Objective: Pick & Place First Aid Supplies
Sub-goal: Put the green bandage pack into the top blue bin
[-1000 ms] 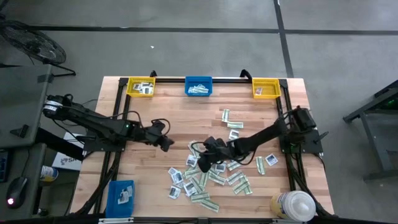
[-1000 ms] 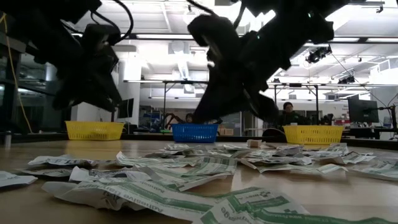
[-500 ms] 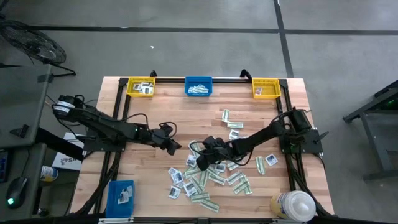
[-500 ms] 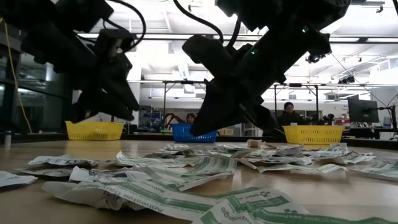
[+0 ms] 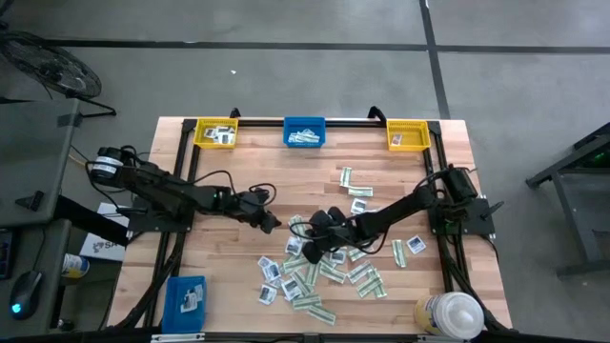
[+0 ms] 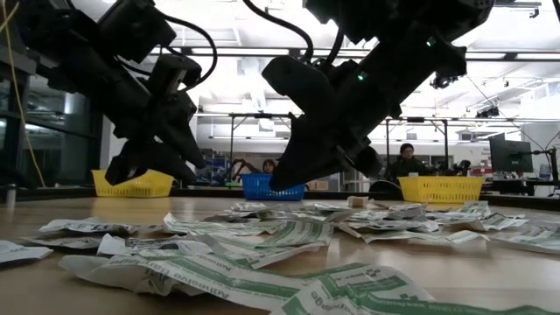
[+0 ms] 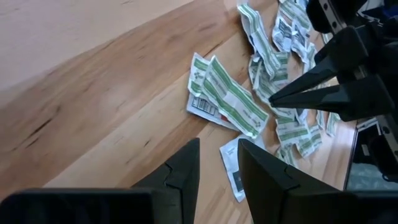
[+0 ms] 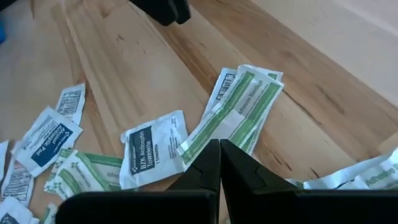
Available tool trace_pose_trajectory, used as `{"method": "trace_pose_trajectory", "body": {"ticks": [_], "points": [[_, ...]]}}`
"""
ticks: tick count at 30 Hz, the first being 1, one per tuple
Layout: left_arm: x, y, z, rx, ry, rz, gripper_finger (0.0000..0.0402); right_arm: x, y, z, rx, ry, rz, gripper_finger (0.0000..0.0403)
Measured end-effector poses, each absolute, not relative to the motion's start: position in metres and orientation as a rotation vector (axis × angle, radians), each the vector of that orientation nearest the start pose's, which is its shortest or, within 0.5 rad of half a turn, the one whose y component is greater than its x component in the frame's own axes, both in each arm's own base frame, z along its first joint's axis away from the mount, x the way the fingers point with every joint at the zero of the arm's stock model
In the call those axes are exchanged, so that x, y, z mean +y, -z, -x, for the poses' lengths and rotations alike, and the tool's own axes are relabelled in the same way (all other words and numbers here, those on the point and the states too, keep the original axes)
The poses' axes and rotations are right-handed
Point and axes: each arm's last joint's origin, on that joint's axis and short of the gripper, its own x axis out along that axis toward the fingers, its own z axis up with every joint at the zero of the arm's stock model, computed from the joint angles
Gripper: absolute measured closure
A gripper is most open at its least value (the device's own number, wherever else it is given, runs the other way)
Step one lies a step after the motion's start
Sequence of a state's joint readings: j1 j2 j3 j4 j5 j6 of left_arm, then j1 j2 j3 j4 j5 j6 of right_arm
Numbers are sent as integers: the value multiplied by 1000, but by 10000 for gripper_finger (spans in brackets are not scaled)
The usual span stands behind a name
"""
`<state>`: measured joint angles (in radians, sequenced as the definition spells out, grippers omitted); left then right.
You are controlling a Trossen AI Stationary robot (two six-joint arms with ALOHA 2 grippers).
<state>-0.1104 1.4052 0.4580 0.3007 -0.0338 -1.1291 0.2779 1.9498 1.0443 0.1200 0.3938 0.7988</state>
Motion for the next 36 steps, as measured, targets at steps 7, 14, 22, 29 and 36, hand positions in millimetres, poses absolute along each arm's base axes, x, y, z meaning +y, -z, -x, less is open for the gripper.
{"method": "trace_pose_trajectory", "body": {"ticks": [7, 14, 22, 29, 36], "points": [[-26, -142, -244, 613, -302, 1040, 293, 96, -118, -373, 653, 393, -473, 403], [-26, -142, -244, 611, -302, 1044, 293, 99, -117, -373, 673, 346, -415, 403], [-25, -145, -246, 561, -300, 1046, 293, 100, -107, -374, 704, 330, -406, 403], [-25, -146, -247, 538, -301, 1055, 293, 101, -100, -374, 713, 344, -438, 403], [-23, -148, -255, 443, -292, 1083, 293, 101, -99, -374, 720, 342, -429, 403]]}}
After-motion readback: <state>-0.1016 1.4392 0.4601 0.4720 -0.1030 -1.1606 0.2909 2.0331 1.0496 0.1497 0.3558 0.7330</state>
